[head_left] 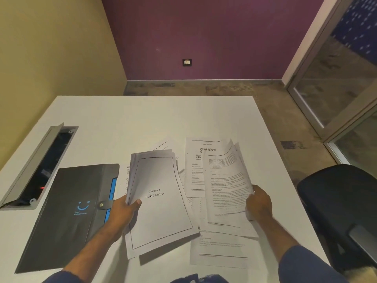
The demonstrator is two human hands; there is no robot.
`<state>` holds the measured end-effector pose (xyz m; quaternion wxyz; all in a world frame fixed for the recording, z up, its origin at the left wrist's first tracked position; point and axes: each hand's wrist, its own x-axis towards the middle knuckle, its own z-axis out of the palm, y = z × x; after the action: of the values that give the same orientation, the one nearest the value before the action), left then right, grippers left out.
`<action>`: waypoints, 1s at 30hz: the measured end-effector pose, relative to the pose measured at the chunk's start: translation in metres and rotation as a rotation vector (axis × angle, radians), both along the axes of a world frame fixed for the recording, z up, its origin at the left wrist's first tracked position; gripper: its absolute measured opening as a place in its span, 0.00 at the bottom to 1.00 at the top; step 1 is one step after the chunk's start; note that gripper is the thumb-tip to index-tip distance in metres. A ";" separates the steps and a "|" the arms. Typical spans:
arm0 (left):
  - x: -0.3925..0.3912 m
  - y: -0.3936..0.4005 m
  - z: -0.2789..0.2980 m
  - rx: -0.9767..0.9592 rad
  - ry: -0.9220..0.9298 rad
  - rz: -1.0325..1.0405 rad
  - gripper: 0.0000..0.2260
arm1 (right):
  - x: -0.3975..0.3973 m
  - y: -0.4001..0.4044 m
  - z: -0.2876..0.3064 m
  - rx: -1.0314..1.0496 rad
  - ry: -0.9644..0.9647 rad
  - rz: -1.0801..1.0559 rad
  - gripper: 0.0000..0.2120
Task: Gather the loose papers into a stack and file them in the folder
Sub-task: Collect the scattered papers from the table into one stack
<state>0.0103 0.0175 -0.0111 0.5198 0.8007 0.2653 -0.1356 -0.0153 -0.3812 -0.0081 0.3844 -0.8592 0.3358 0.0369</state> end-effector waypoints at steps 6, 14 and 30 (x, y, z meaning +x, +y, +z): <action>-0.004 0.005 -0.001 -0.022 0.024 0.006 0.13 | 0.000 0.012 0.008 0.509 -0.042 -0.077 0.15; -0.012 0.007 0.007 -0.240 0.052 0.030 0.18 | -0.008 0.025 0.005 0.757 0.009 -0.100 0.18; -0.008 -0.055 0.018 -0.641 0.086 -0.102 0.19 | -0.003 0.062 0.014 1.051 0.060 0.011 0.18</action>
<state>0.0023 -0.0377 0.0071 0.7262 0.6021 0.1904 -0.2716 -0.0179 -0.3190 0.0061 0.7535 -0.5507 0.2784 0.2269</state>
